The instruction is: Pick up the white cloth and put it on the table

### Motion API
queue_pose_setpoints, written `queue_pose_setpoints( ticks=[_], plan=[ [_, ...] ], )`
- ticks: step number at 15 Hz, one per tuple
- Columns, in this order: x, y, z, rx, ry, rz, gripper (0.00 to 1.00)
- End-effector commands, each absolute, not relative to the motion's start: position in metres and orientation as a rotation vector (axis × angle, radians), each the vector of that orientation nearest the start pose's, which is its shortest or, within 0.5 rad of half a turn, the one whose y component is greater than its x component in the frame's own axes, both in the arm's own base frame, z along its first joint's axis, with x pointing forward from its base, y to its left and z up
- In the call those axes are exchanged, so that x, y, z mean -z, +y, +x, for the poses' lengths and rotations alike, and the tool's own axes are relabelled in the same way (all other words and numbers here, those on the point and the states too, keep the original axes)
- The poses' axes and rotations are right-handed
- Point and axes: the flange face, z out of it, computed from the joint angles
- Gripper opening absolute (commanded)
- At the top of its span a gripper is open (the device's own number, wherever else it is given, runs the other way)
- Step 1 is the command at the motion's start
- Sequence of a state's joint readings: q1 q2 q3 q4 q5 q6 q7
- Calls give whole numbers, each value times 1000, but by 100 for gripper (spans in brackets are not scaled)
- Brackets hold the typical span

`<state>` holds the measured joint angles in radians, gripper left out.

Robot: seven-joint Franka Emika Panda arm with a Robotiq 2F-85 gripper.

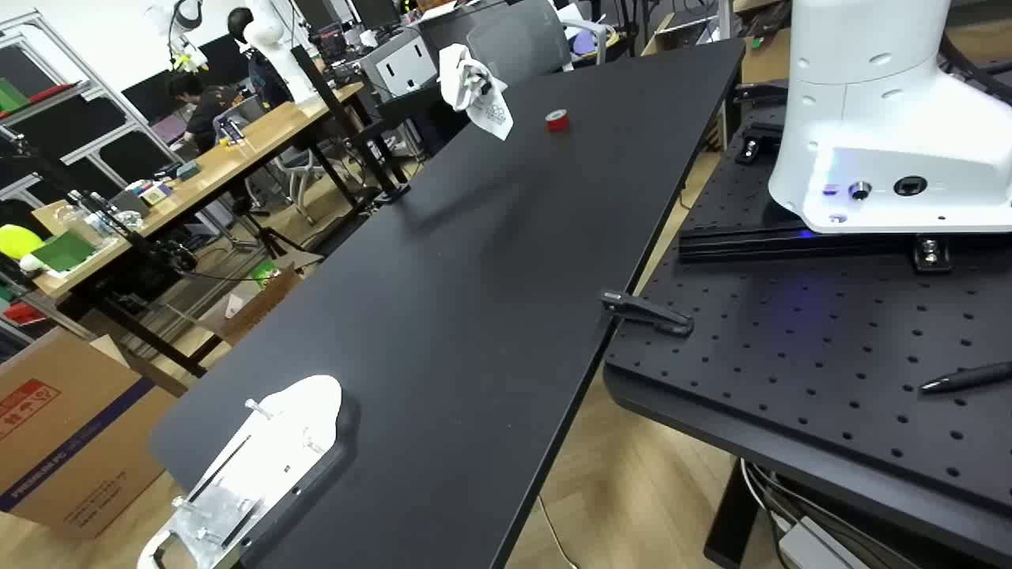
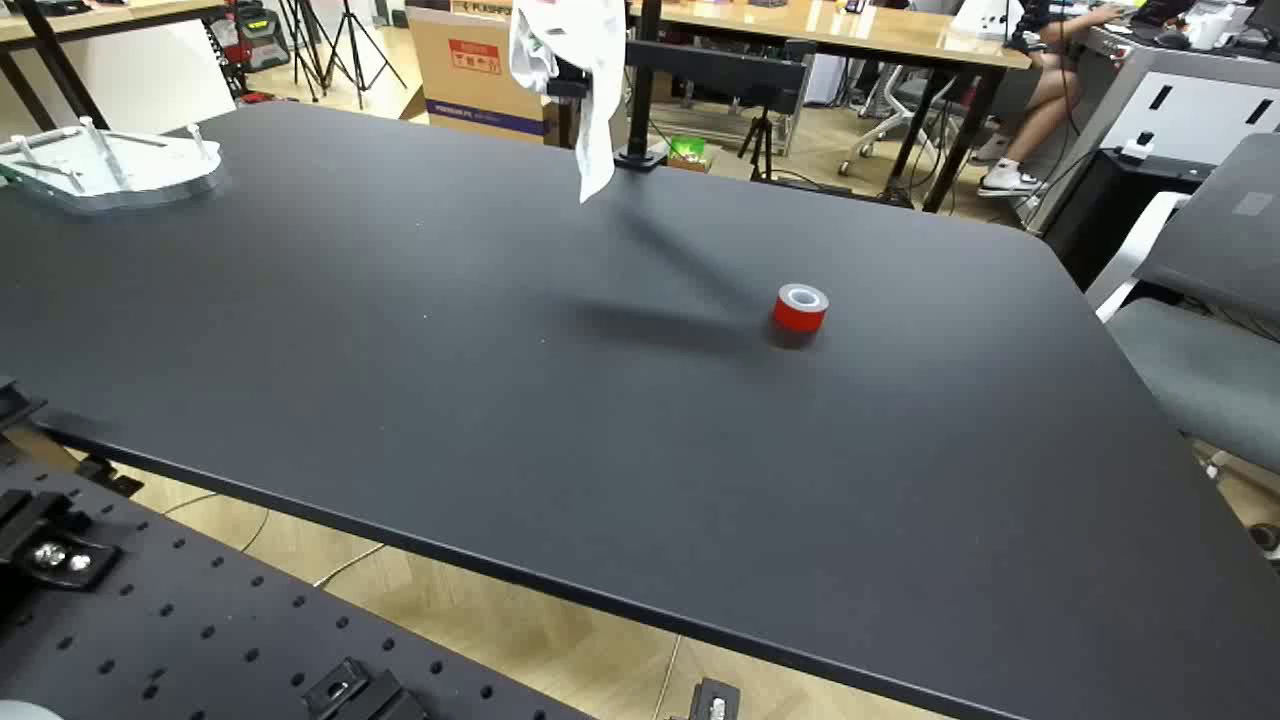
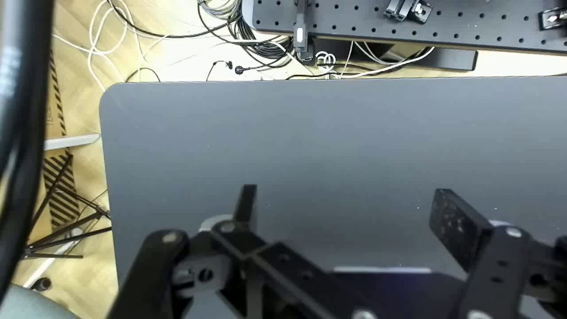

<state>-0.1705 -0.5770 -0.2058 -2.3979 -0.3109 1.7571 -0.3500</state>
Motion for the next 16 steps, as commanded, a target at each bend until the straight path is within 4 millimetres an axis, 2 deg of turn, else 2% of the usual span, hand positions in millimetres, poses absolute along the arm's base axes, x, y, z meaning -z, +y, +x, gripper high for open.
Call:
queue_pose_setpoints(
  ticks=[1, 12, 16],
  plan=[
    [-512, -170, 336, -214, -130, -3289, 100],
    [-512, -170, 336, -212, -130, -3289, 100],
    [-507, -149, 367, -180, -284, -3313, 100]
  ],
)
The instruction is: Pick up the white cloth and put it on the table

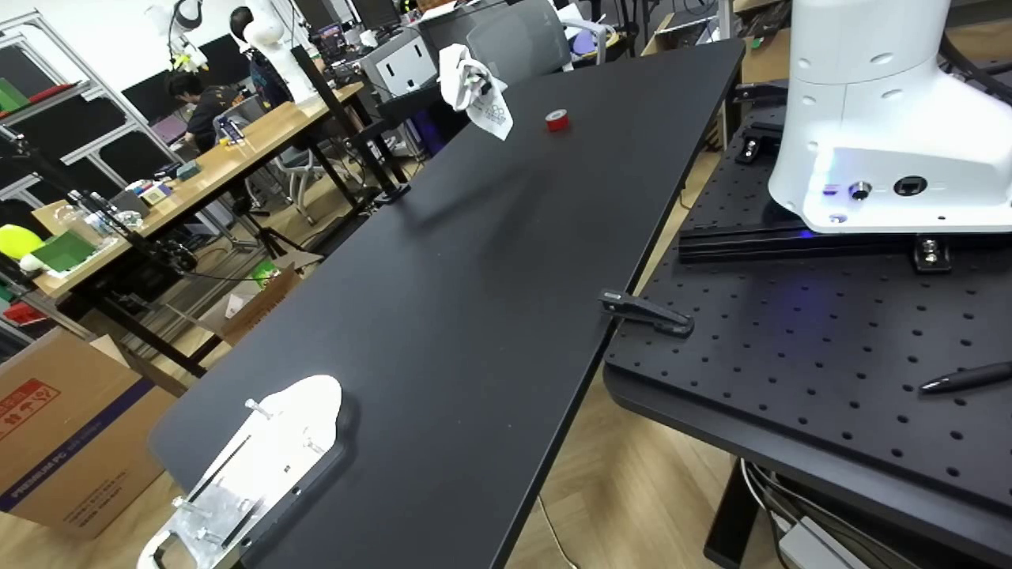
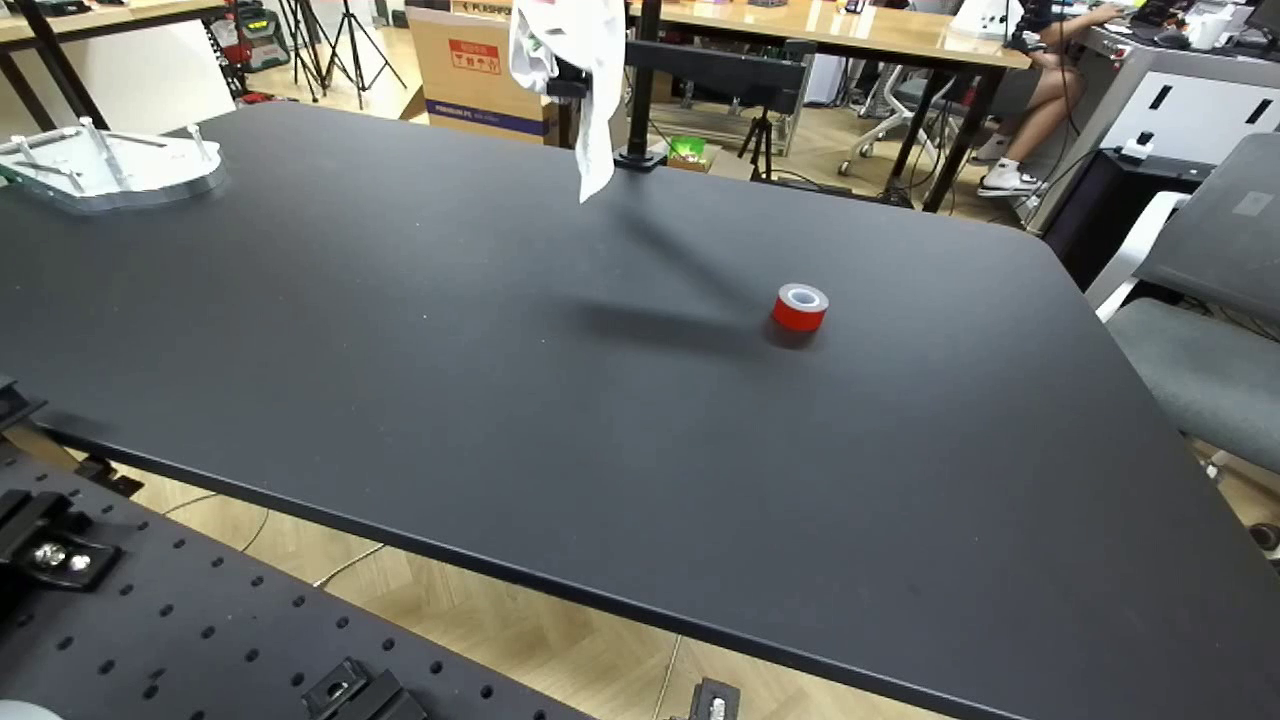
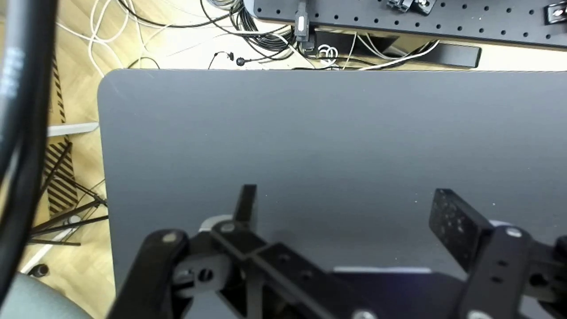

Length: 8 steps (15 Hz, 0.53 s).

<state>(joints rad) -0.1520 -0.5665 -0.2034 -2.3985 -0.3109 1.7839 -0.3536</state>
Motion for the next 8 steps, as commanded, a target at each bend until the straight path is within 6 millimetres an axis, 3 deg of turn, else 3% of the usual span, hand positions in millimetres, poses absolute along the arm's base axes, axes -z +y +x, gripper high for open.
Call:
queue_pose_setpoints(
  ticks=[1, 5, 8],
  plan=[
    [-502, -139, 379, -168, -341, -3316, 100],
    [-482, -95, 426, -55, -504, -3331, 100],
    [-469, -66, 458, 135, -472, -3296, 100]
  ],
)
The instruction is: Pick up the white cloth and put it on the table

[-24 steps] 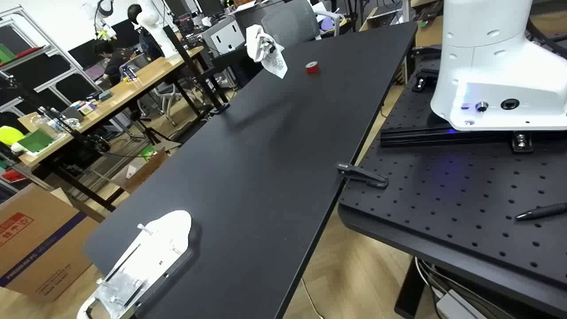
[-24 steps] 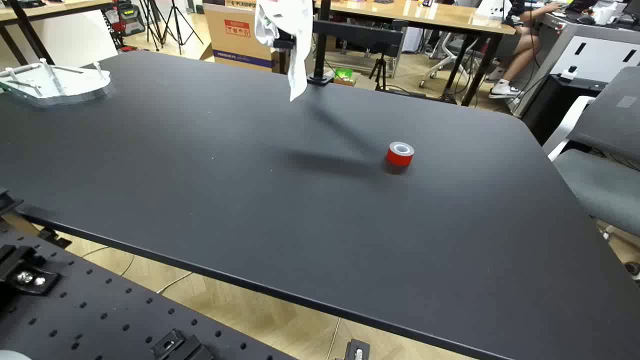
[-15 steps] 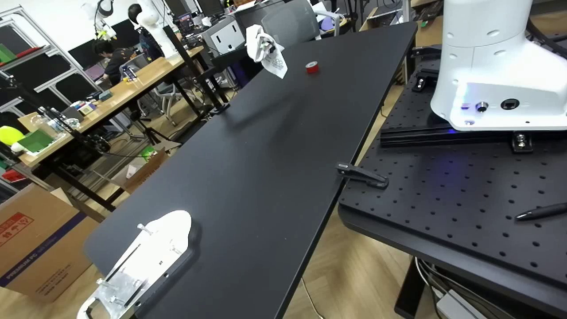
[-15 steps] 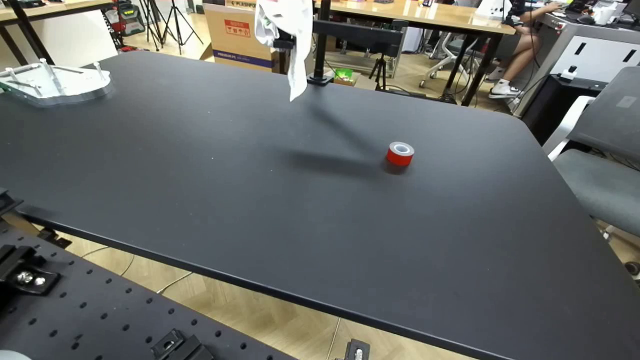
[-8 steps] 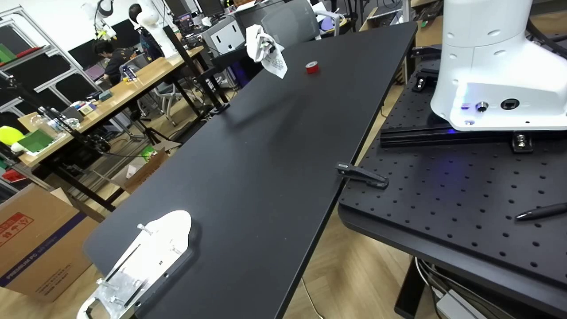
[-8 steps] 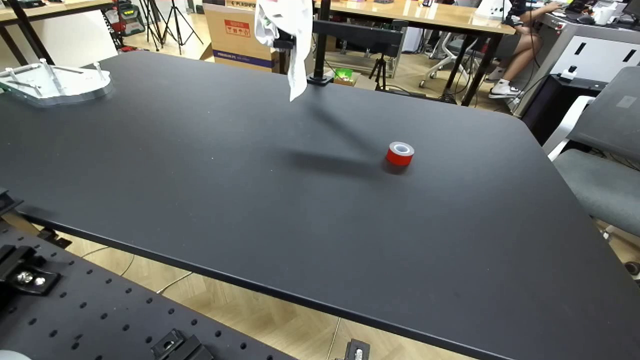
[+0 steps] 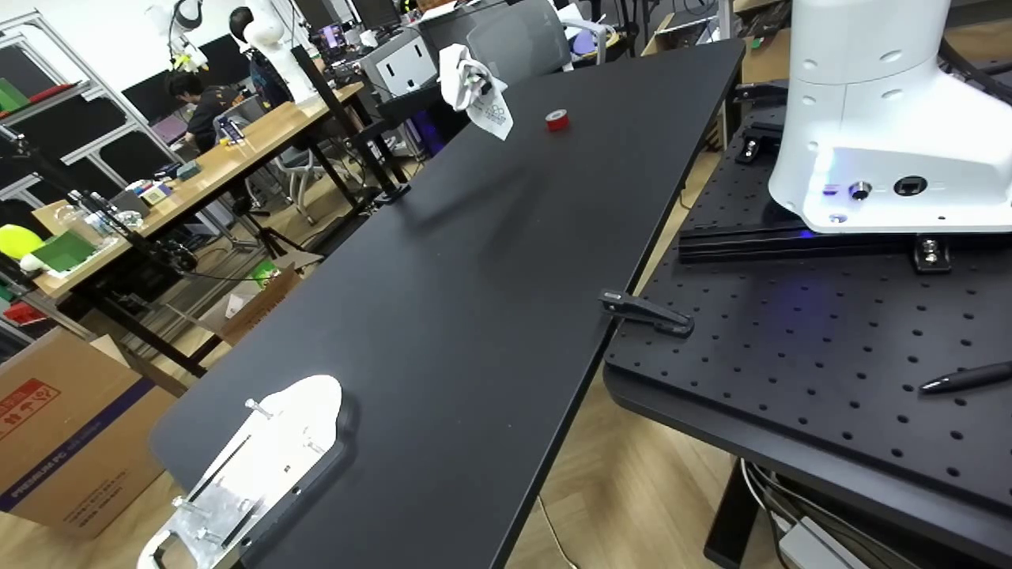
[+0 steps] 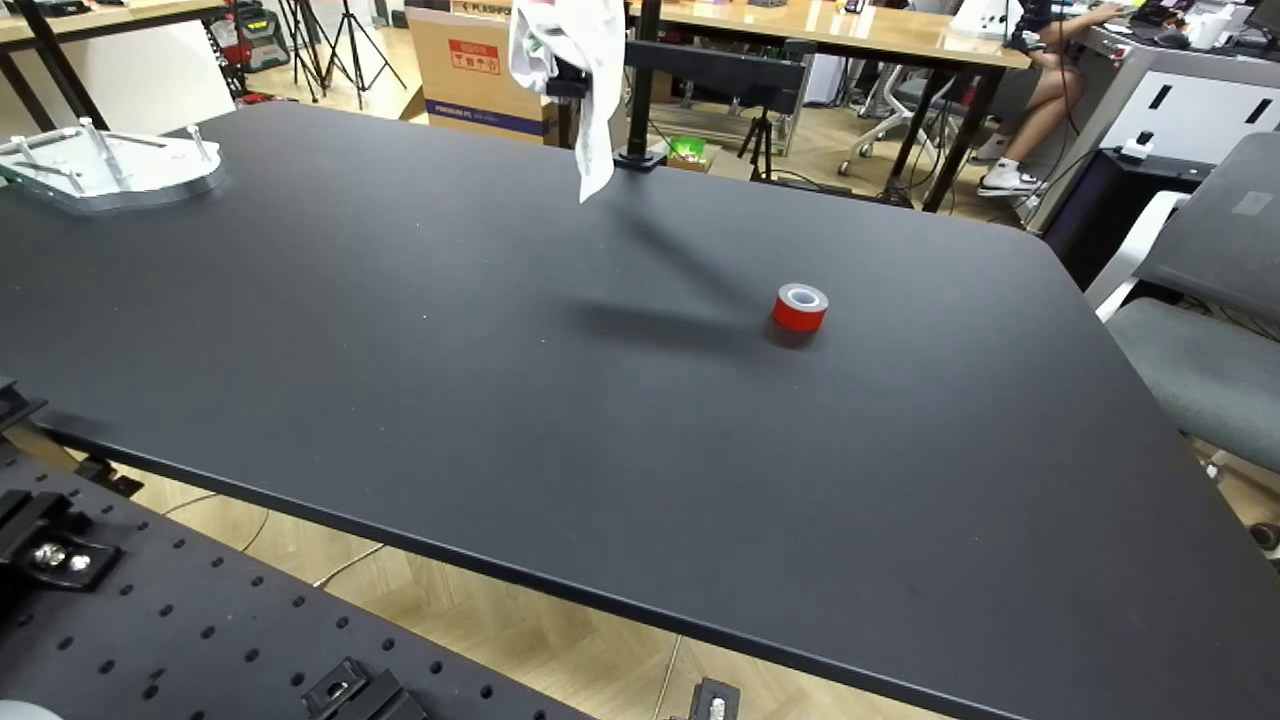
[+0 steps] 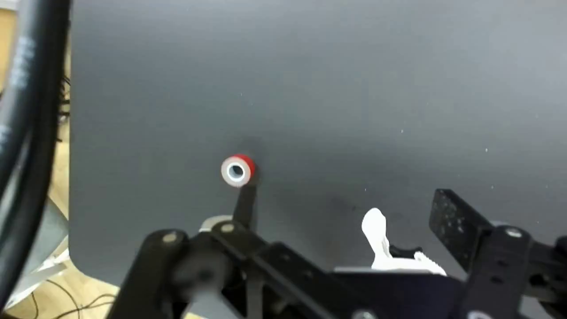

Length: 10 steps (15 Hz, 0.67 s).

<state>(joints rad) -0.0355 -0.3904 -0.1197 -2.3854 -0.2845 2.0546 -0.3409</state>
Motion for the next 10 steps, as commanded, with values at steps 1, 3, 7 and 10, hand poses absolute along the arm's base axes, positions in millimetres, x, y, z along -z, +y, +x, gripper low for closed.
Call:
queue_pose_setpoints(
  ticks=[1, 3, 7, 10],
  plan=[
    [-466, -58, 467, 194, -444, -3277, 100],
    [-457, -43, 481, 271, -403, -3229, 100],
    [-436, -23, 499, 321, -370, -3175, 100],
    [-425, -20, 509, 323, -375, -3185, 100]
  ],
)
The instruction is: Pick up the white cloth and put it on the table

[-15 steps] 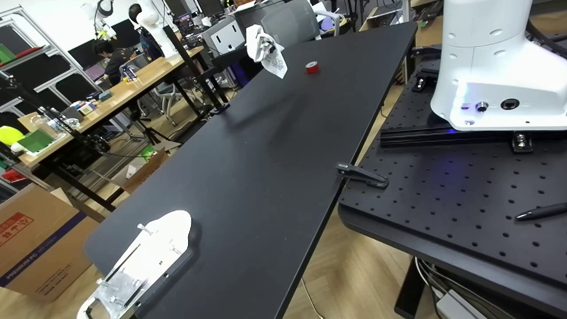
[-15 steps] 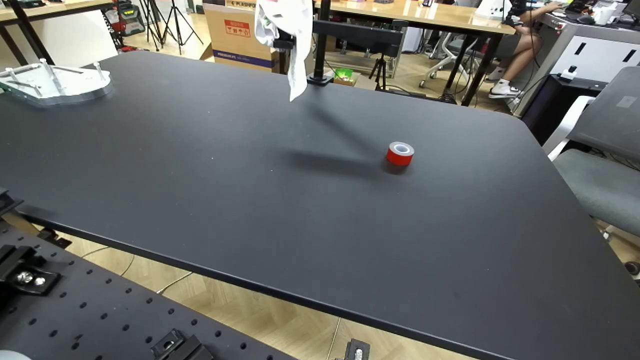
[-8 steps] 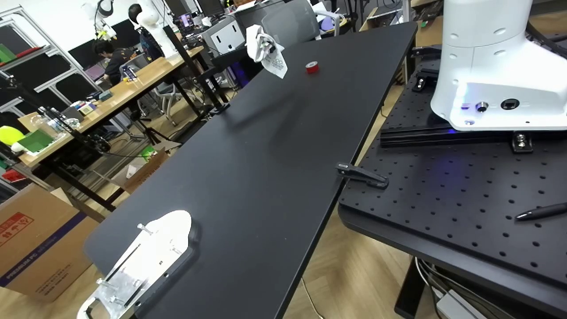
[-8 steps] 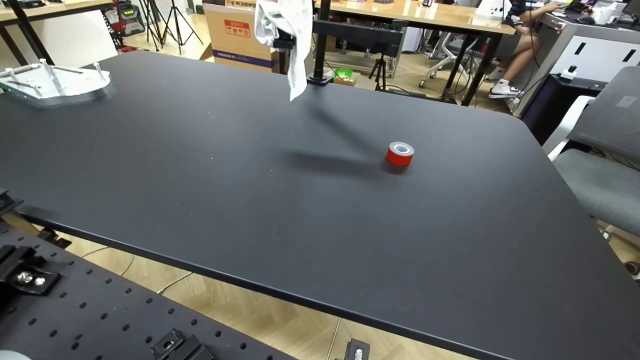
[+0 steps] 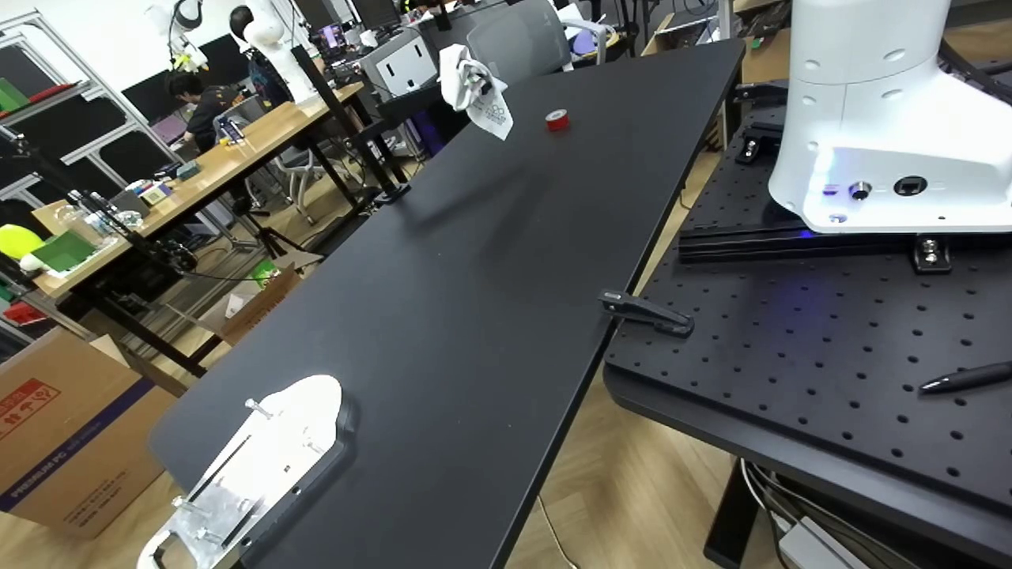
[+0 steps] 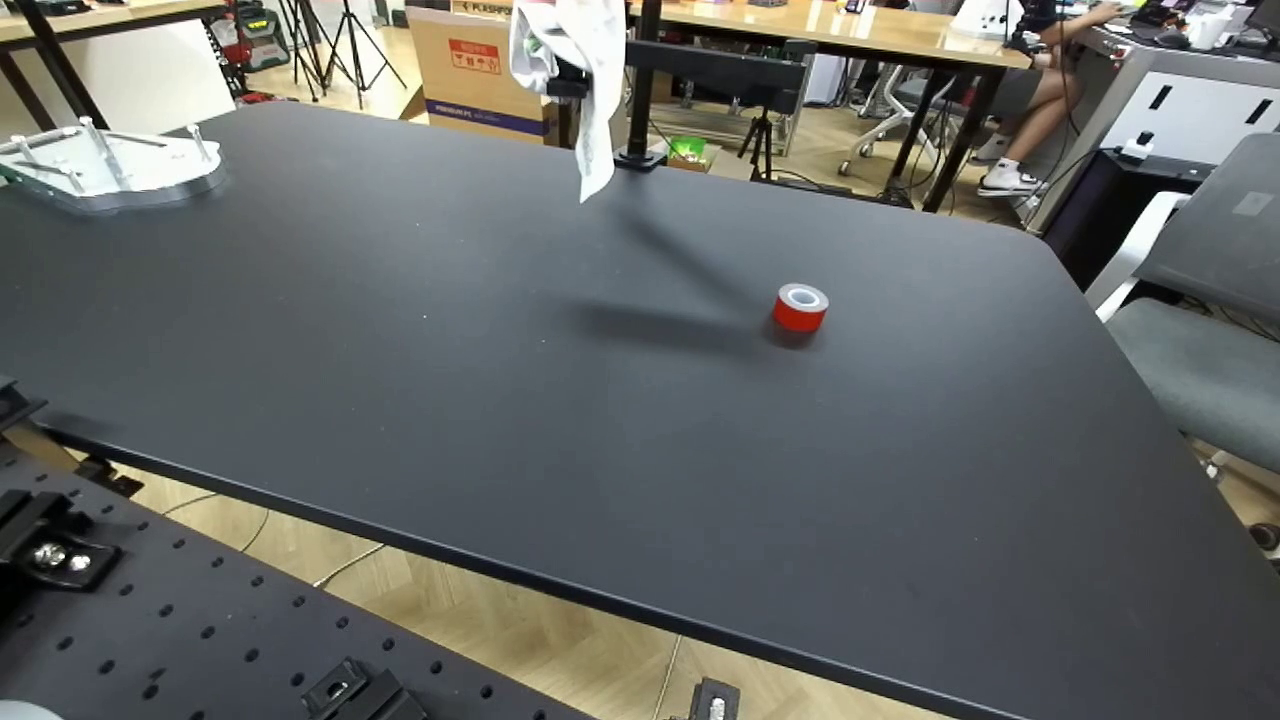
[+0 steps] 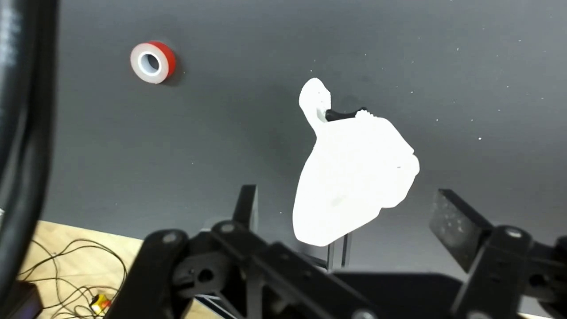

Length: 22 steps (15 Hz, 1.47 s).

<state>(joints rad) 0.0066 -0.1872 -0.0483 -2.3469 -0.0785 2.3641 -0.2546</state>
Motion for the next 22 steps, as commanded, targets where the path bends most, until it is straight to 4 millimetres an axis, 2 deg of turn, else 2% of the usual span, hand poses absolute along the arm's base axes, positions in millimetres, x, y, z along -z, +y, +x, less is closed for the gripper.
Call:
queue_pose_setpoints(
  ticks=[1, 6, 7, 9, 18, 22],
  plan=[
    [-421, -20, 512, 311, -381, -3189, 100],
    [-403, -17, 522, 237, -399, -3187, 100],
    [-401, -16, 523, 232, -394, -3186, 75],
    [-398, -15, 526, 223, -393, -3184, 67],
    [-394, -14, 525, 190, -406, -3174, 3],
    [-392, -5, 511, 97, -433, -3166, 0]
  ],
)
